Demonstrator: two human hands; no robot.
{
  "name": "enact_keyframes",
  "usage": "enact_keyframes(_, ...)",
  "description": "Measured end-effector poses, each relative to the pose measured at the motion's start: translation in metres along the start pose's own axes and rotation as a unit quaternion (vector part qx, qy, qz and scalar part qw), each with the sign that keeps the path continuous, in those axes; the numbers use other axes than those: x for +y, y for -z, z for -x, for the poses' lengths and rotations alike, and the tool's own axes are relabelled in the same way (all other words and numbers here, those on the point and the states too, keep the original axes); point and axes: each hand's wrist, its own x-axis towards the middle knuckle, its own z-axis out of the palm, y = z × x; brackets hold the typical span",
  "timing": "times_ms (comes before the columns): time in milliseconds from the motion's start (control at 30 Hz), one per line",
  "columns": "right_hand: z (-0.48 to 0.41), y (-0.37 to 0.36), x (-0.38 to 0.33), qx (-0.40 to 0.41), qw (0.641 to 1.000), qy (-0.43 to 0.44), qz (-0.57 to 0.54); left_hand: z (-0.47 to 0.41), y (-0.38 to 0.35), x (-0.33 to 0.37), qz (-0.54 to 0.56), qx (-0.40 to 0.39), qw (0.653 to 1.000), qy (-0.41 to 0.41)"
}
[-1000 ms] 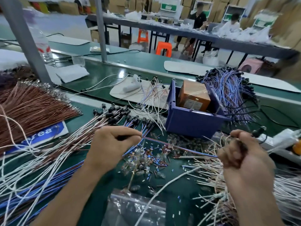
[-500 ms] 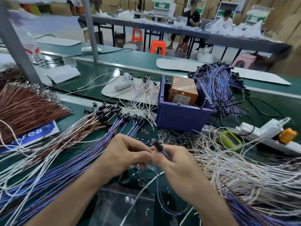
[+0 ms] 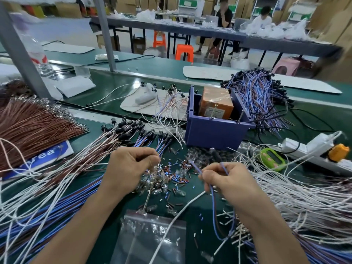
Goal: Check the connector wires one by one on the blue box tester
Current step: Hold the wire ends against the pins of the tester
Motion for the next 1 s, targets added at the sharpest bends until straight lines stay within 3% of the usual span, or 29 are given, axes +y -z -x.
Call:
enact_keyframes(200,-0.002,-0.01,0.001,-0.011,0.998,0.003,-0.063,0.012,-0.024,0.013,-0.004,-0.029,0.999,-0.041)
enact_keyframes(333,-0.002,-0.017,0.001,-0.045,0.997,0.011,-0.068,0.015,-0.038,0.024,0.173,-0.07,0.981,0.046)
enact_keyframes(467,-0.001,-0.02,0.001,-0.074,0.995,0.016,-0.059,0.015,-0.041,0.024,0.258,-0.074,0.96,0.078)
enact_keyframes(600,0.001,-0.021,0.001,-0.084,0.995,0.011,-0.043,0.013,-0.04,0.023,0.306,-0.009,0.946,0.106)
enact_keyframes(767,-0.001,-0.021,0.001,-0.037,0.995,0.028,-0.086,0.016,-0.048,0.024,0.281,-0.077,0.948,0.127)
enact_keyframes(1000,-0.007,-0.015,0.006,0.129,0.976,0.059,-0.166,-0.001,-0.058,0.041,0.244,0.022,0.947,0.206)
